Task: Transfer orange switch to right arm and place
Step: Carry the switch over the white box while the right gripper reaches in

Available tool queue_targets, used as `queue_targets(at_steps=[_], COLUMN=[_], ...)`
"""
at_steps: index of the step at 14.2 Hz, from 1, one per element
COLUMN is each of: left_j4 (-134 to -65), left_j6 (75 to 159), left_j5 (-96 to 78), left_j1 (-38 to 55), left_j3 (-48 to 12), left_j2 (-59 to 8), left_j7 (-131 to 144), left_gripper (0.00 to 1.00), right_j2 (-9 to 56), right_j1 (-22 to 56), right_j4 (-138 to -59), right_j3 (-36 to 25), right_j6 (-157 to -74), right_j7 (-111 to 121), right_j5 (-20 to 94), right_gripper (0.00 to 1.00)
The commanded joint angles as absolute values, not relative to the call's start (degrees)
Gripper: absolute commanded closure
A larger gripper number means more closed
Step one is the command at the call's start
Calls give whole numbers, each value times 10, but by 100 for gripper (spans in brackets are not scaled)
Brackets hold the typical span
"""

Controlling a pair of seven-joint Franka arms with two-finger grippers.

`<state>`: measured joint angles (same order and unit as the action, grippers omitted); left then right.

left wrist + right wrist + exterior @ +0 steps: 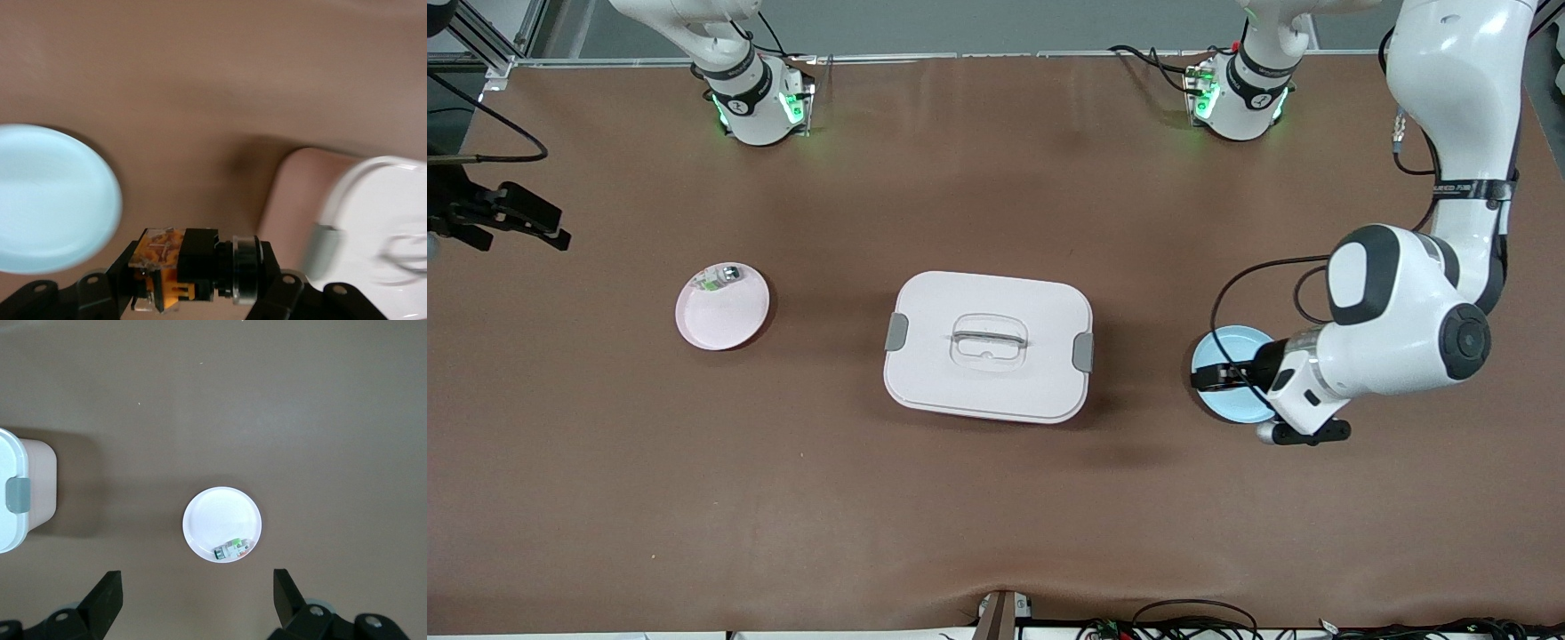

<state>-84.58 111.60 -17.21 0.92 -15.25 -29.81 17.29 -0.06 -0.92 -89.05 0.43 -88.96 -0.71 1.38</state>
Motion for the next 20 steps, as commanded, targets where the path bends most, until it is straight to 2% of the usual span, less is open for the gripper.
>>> queue_targets(at_steps=[1, 5, 10, 14, 16, 20], left_j4=[-807, -771, -770, -747, -743, -743], left_j6=[1097, 1113, 1250, 1316, 1319, 1319], left_j5=[-208, -214, -251, -252, -254, -321], left_j1=[11, 38, 101, 156, 167, 181], left_j3=[-190, -250, -250, -250, -253, -265], left_j2=[-302, -310, -329, -340, -340, -338], left_j7=[315, 481, 640, 769, 819, 856], left_gripper=[100, 100, 100, 100, 100, 100], right_j2=[7, 4, 4, -5, -10, -19], right_j1=[10, 67, 165, 237, 268, 274], right_j4=[-876, -875, -882, -950, -972, -1006], right_j3=[4, 6, 15, 15, 15, 15], right_j6=[-883, -857, -883, -976, -1020, -1113], right_j7=[-37, -52, -210, -304, -354, -395], right_j5=[6, 7, 18, 45, 50, 132], right_gripper=[0, 0, 0, 0, 0, 0])
